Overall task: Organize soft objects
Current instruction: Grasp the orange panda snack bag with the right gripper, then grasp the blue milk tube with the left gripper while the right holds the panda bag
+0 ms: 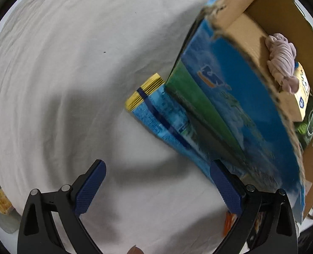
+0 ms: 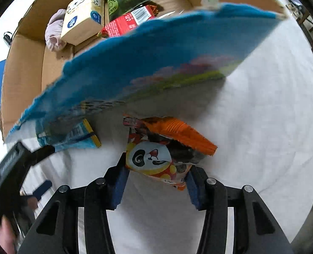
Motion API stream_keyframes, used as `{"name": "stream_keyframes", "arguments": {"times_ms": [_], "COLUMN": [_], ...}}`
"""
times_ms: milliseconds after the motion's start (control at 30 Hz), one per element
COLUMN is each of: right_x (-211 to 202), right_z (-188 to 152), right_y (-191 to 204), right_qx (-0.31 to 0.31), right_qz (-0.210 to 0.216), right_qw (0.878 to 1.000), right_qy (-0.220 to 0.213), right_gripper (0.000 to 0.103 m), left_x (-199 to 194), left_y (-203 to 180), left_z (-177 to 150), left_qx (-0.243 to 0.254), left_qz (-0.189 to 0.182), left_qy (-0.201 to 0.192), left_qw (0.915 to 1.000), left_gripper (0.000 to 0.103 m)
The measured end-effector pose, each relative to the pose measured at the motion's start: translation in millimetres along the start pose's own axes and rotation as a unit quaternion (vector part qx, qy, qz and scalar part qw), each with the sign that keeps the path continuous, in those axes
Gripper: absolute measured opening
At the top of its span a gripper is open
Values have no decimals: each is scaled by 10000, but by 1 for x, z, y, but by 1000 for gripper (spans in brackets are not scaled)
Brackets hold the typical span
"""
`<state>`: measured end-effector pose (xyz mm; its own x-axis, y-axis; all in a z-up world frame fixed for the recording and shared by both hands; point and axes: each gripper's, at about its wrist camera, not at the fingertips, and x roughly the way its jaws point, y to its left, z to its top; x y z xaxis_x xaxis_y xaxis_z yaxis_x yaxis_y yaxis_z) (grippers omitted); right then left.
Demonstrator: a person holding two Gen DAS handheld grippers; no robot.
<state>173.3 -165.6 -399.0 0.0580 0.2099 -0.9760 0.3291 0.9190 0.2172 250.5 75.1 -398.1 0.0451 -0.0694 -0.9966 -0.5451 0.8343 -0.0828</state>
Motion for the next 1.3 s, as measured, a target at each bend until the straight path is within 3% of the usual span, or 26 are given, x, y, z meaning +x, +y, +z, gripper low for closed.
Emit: {"name": "stream_keyframes", "arguments": {"times_ms": [233, 467, 600, 667, 733, 800, 867, 967, 1133, 1300], "right_x": [0, -5, -7, -9, -12, -17, -17, -16, -11, -4], "right_z": [-7, -10, -9, -9, -7, -8, -5, -4, -6, -6], "right_y": [-6, 4, 11, 12, 13, 7, 2, -1, 1, 7], "right_qx": [-128, -410, -515, -529, -530, -522, -496, -512, -637, -751], "right_qz": [-127, -248, -254, -223, -203, -203, -202, -259, -388, -552], "right_qw": [9998, 9988, 9983, 9983, 9984, 9984, 9986, 9983, 9972, 9956], "right_qy": [76, 83, 43, 27, 5, -21, -38, -31, 8, 91], "right_gripper": [52, 52, 52, 52, 52, 52, 52, 52, 52, 52], "left_x": [16, 15, 15, 12, 4, -2, -4, -1, 23, 26], "left_y": [0, 13, 40, 57, 74, 81, 73, 36, -12, -12], "left_z": [-1, -8, -25, -30, -33, -38, -37, -35, -43, -46], "left_qx": [-88, 348, 506, 200, -377, -884, -1024, -540, 359, 763], "left_qz": [11, 363, 817, 549, 11, -575, -909, -902, -169, 178], "left_qy": [21, 83, 362, 495, 558, 563, 563, 584, 637, 554], "left_qw": [10000, 9987, 9947, 9971, 9977, 9928, 9890, 9927, 9972, 9954], "left_gripper": [101, 103, 102, 102, 102, 102, 102, 102, 102, 102]}}
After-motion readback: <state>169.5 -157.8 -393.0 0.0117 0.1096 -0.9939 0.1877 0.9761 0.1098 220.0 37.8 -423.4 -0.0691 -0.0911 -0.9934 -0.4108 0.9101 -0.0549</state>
